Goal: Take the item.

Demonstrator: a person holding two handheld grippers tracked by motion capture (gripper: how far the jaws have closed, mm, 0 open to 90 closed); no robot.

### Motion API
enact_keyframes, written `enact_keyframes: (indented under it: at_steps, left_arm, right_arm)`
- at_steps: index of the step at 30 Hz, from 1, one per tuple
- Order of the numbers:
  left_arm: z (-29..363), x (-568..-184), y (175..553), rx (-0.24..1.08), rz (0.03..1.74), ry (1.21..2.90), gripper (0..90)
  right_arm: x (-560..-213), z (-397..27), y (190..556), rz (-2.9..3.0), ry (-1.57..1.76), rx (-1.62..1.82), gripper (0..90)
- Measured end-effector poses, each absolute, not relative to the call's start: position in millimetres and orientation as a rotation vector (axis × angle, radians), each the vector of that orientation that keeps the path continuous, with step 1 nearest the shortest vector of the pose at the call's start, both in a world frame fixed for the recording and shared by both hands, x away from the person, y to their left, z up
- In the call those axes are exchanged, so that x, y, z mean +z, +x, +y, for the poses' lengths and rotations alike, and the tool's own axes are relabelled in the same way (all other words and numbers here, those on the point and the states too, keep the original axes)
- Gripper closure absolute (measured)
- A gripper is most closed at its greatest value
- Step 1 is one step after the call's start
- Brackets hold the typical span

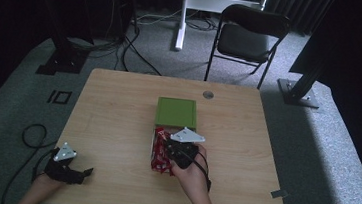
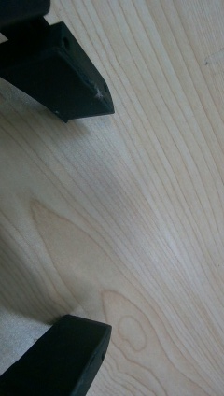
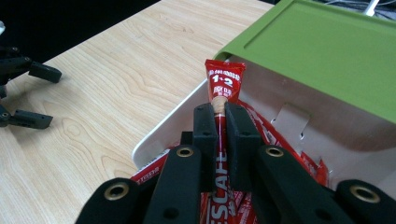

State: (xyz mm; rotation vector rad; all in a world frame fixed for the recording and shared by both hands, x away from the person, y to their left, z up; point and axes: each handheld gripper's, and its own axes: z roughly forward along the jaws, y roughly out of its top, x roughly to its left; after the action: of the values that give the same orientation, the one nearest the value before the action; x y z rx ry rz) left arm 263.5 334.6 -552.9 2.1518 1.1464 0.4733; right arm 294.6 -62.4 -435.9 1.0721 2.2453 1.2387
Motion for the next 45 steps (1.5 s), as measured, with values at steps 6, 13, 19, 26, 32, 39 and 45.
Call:
enact_keyframes:
  at_steps: [6, 13, 19, 26, 32, 39, 45]
  left_arm:
    - [335, -553, 263, 0.472, 1.146, 2.154, 0.7]
    - [335, -553, 263, 0.472, 1.147, 2.152, 0.7]
    - [335, -553, 263, 0.471, 1.147, 2.155, 0.7]
    - [335, -553, 263, 0.472, 1.146, 2.155, 0.7]
    - [335, -553, 263, 0.472, 1.147, 2.155, 0.7]
    - [335, -553, 264, 0.472, 1.146, 2.155, 0.7]
    - [335, -553, 264, 0.472, 1.146, 2.156, 0.7]
  right_arm:
    - [-425, -64, 294, 2.221, 1.062, 1.267, 83.8]
    - [-414, -74, 300, 2.124, 1.084, 1.272, 83.8]
    - [-405, -86, 307, 2.060, 1.109, 1.263, 83.8]
    - [-403, -102, 316, 1.995, 1.167, 1.267, 83.8]
    - [-403, -115, 324, 1.930, 1.211, 1.232, 83.8]
    - [-413, -127, 332, 1.869, 1.273, 1.204, 83.8]
    - [-427, -134, 340, 1.827, 1.335, 1.176, 83.8]
